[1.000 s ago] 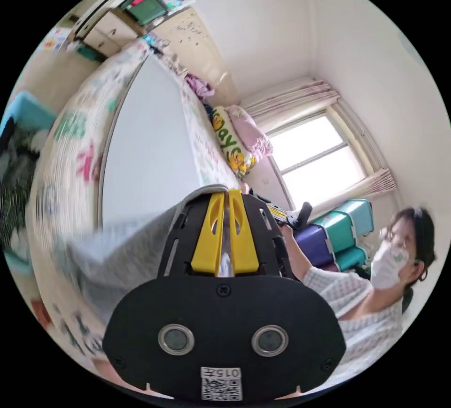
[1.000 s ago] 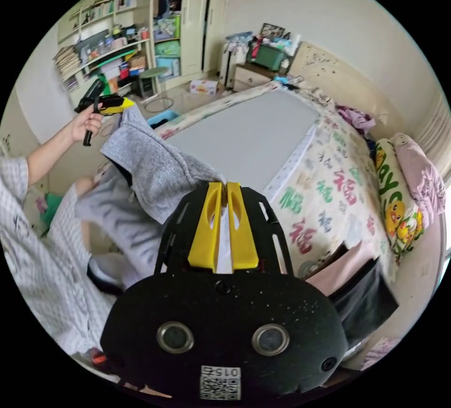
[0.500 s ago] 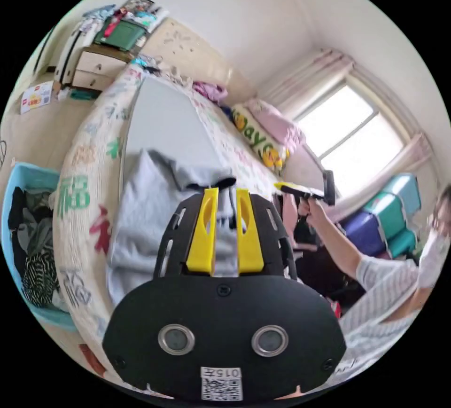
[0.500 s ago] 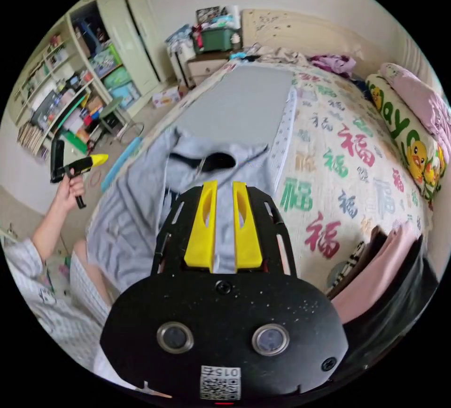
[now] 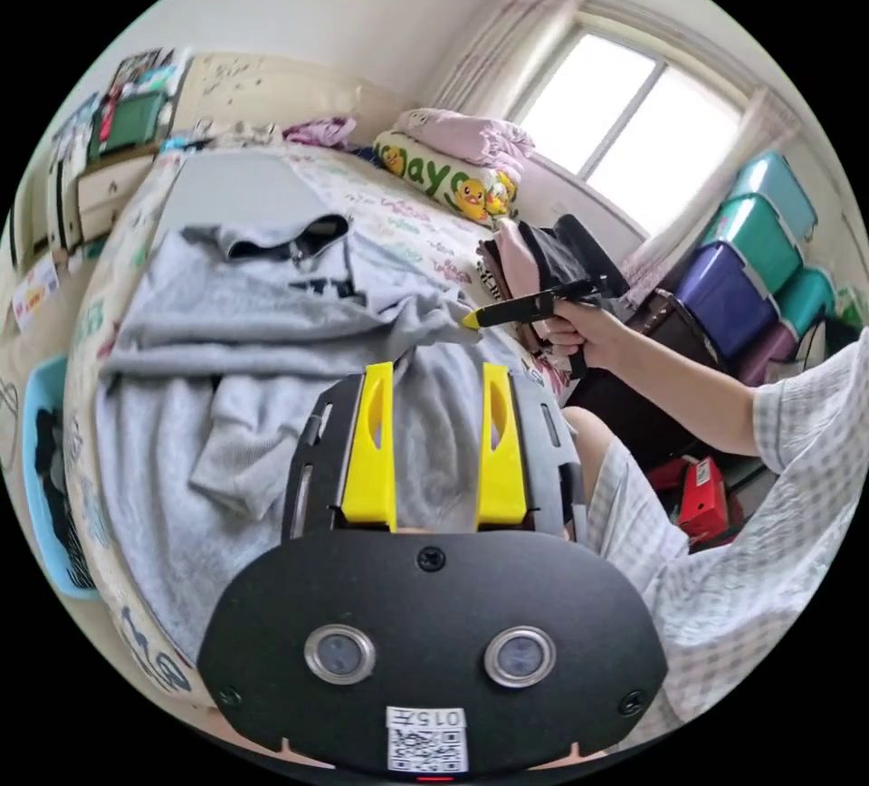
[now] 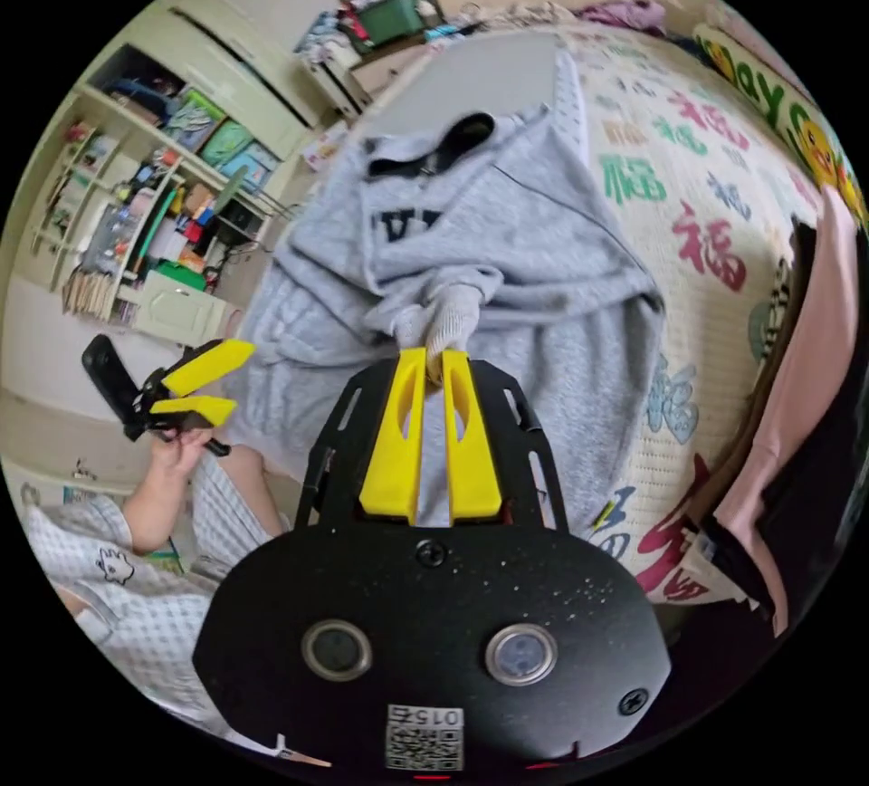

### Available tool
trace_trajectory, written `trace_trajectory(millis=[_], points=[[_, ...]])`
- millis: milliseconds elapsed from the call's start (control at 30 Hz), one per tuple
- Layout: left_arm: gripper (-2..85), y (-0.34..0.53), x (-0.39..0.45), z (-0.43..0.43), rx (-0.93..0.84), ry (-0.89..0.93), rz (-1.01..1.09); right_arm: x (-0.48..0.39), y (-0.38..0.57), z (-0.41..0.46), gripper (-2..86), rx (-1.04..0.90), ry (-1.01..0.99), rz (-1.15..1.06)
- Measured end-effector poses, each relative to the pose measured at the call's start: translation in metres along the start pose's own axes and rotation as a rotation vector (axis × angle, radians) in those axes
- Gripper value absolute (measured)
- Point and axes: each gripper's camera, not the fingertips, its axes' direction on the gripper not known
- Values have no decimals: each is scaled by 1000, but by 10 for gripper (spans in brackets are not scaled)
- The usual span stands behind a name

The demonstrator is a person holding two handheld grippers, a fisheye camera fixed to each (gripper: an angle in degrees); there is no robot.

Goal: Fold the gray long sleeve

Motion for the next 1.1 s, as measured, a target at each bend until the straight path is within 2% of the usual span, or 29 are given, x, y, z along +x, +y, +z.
trace_trajectory(millis=[200, 267, 400, 533, 667, 800, 867, 1000, 1100], points=[[175, -38, 52, -1, 68, -184, 180, -88, -8, -86, 41, 160, -190, -270], [143, -44, 54, -2, 114, -268, 175, -114, -17, -97, 43, 168, -220, -342], [72, -38, 35, -25, 193, -289, 80, -136, -22, -95, 59, 177, -255, -412], [63, 2, -33, -89, 271, -384, -150, -118, -15, -68, 98, 244, -170, -355], [63, 49, -94, -150, 375, -308, -347, -142, -19, 26, 158, 30, -81, -493], [64, 57, -107, -164, 333, -369, -346, -178, -29, 105, 134, -108, 9, -612], [65, 55, -116, -164, 303, -349, -333, -183, -42, 140, 77, -165, 179, -622], [65, 33, -139, -175, 251, -342, -273, -151, -76, 105, 49, -174, 125, -585], [66, 2, -191, -216, 270, -399, -325, -60, -125, -3, 45, -19, 220, -395]])
